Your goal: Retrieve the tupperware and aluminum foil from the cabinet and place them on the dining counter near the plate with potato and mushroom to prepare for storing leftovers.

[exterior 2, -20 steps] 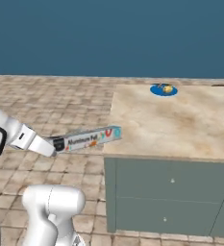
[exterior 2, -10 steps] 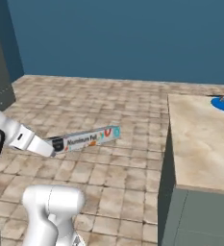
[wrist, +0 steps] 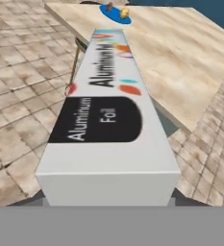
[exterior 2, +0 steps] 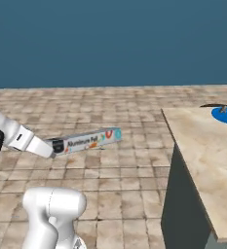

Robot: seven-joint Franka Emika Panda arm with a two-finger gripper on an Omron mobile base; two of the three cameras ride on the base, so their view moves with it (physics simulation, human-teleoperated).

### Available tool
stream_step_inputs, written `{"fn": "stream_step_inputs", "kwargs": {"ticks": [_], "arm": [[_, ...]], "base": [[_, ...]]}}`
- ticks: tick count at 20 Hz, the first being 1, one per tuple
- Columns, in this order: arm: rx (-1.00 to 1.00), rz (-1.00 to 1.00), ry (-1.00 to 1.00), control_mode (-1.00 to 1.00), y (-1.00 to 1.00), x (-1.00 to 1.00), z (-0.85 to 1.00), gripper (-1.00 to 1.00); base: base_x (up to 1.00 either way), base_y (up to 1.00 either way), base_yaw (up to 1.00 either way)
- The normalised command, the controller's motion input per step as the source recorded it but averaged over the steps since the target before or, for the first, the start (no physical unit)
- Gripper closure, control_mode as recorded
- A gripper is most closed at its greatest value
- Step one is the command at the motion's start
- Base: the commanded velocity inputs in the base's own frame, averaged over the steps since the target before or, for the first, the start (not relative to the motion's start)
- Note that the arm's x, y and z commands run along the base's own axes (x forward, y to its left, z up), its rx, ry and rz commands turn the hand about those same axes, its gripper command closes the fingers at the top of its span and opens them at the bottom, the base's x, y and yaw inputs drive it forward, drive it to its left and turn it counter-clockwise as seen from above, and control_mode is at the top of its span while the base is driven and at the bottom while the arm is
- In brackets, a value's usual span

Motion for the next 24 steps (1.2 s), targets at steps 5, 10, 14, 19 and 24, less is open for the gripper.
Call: {"fn": "stream_step_inputs", "kwargs": {"ticks": [5, 10, 14, 19, 24], "arm": [[0.00, 0.00, 0.00, 1.00, 0.00, 0.00, 0.00, 1.00], [0.00, 0.00, 0.00, 1.00, 0.00, 0.00, 0.00, 1.00], [0.00, 0.00, 0.00, 1.00, 0.00, 0.00, 0.00, 1.00], [0.00, 0.00, 0.00, 1.00, 0.00, 0.00, 0.00, 1.00], [0.00, 0.00, 0.00, 1.00, 0.00, 0.00, 0.00, 1.00]], "base": [[1.00, 0.60, -0.51], [0.99, 0.72, -0.57], [0.92, 0.90, -0.59], [0.76, 0.98, -0.63], [0.63, 0.92, -0.68]]}}
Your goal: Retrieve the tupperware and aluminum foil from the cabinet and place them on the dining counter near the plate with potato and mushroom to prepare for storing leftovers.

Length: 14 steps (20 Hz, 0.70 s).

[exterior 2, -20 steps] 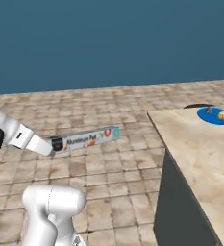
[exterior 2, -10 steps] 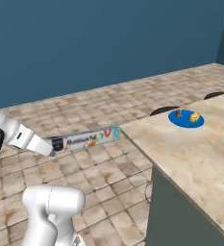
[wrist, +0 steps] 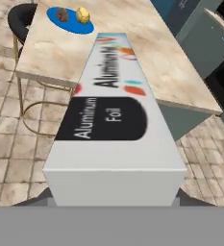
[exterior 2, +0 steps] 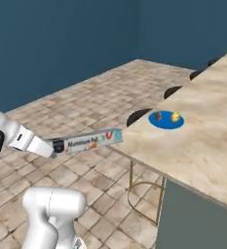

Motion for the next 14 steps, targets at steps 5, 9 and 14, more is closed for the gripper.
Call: {"fn": "stream_step_inputs", "kwargs": {"ticks": [5, 9, 14], "arm": [[0.00, 0.00, 0.00, 1.00, 0.00, 0.00, 0.00, 1.00], [0.00, 0.00, 0.00, 1.00, 0.00, 0.00, 0.00, 1.00], [0.00, 0.00, 0.00, 1.00, 0.00, 0.00, 0.00, 1.00]], "base": [[0.51, 0.85, -0.73], [0.46, 0.81, -0.75], [0.48, 0.83, -0.74]]}}
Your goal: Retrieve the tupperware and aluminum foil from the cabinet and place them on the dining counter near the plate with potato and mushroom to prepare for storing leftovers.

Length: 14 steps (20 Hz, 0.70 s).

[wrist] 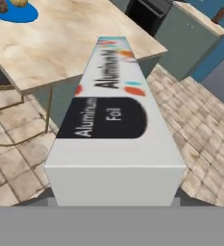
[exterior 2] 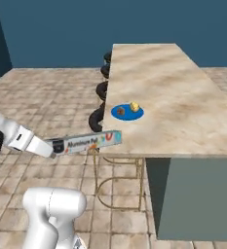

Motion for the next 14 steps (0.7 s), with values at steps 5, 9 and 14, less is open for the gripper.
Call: {"fn": "stream_step_inputs", "kwargs": {"ticks": [5, 9, 14], "arm": [[0.00, 0.00, 0.00, 1.00, 0.00, 0.00, 0.00, 1.00], [0.00, 0.00, 0.00, 1.00, 0.00, 0.00, 0.00, 1.00], [0.00, 0.00, 0.00, 1.00, 0.00, 0.00, 0.00, 1.00]], "base": [[0.54, 0.87, -0.72], [0.59, 0.99, -0.64], [0.55, 1.00, -0.58]]}}
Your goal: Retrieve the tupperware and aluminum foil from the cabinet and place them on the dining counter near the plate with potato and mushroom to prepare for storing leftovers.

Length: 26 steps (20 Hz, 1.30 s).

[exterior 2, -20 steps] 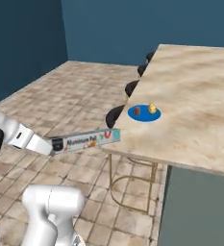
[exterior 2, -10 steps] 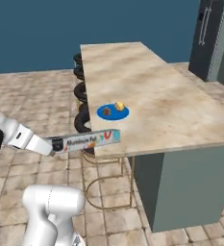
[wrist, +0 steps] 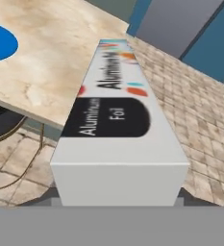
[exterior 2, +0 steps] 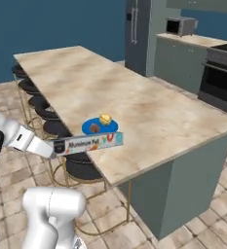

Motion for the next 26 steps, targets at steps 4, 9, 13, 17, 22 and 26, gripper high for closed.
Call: {"fn": "stream_step_inputs", "kwargs": {"ticks": [4, 9, 13, 17, 22, 26], "arm": [[0.00, 0.00, 0.00, 1.00, 0.00, 0.00, 0.00, 1.00], [0.00, 0.00, 0.00, 1.00, 0.00, 0.00, 0.00, 1.00], [0.00, 0.00, 0.00, 1.00, 0.00, 0.00, 0.00, 1.00], [0.00, 0.00, 0.00, 1.00, 0.00, 0.00, 0.00, 1.00], [-0.03, -0.11, 0.00, -1.00, 0.01, 0.00, 0.00, 1.00], [-0.03, -0.26, 0.00, -1.00, -0.07, 0.09, 0.00, 1.00]], "base": [[0.51, 1.00, -0.57], [0.45, 0.89, -0.62], [0.40, 0.82, -0.64], [0.27, 0.73, -0.66], [0.03, 0.34, -0.52], [0.00, 0.00, 0.00]]}}
